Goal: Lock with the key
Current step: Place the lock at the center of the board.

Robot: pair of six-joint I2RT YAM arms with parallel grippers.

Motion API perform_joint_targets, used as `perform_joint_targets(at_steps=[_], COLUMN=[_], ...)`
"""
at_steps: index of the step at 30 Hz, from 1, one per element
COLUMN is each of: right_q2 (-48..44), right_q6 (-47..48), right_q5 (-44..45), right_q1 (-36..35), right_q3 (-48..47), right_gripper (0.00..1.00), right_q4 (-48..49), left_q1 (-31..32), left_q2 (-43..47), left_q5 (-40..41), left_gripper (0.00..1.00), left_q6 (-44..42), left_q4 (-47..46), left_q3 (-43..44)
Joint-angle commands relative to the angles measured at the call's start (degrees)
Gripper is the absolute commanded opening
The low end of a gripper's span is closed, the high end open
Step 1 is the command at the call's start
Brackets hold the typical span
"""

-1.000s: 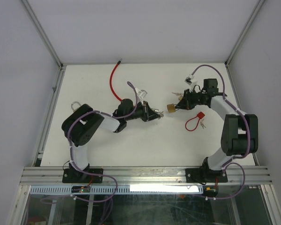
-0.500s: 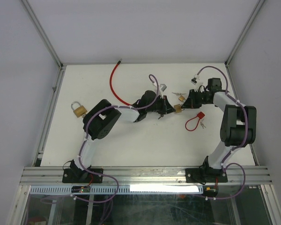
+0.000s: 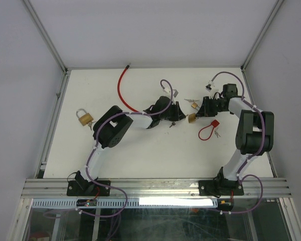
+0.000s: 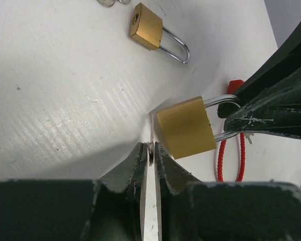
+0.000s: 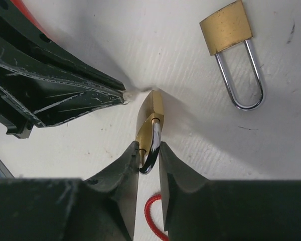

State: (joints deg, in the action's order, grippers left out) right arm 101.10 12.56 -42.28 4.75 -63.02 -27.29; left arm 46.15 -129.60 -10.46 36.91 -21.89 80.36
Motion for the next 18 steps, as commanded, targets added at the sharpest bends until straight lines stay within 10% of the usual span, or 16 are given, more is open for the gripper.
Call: perform_joint_targets(at_steps=[1,18], right_q2=[-0.72,-5.48], right_q6=[0.44,2.51], right_q5=[0.98,4.62], right_q1=[0.57,2.30], right_q3=[-2.64,-2.54], right_gripper=[0.26,0.36], right_q4=[0.04,-0.58], left_q1=[0.34,1.11], left_q2=[-0.01,15.79], left_q5=[0.75,2.75], left_gripper=[0.13,0.29], left_q6=[-1.34,-8.35], left_q4=[0.09,-5.38], left_q3=[2.23,-9.49])
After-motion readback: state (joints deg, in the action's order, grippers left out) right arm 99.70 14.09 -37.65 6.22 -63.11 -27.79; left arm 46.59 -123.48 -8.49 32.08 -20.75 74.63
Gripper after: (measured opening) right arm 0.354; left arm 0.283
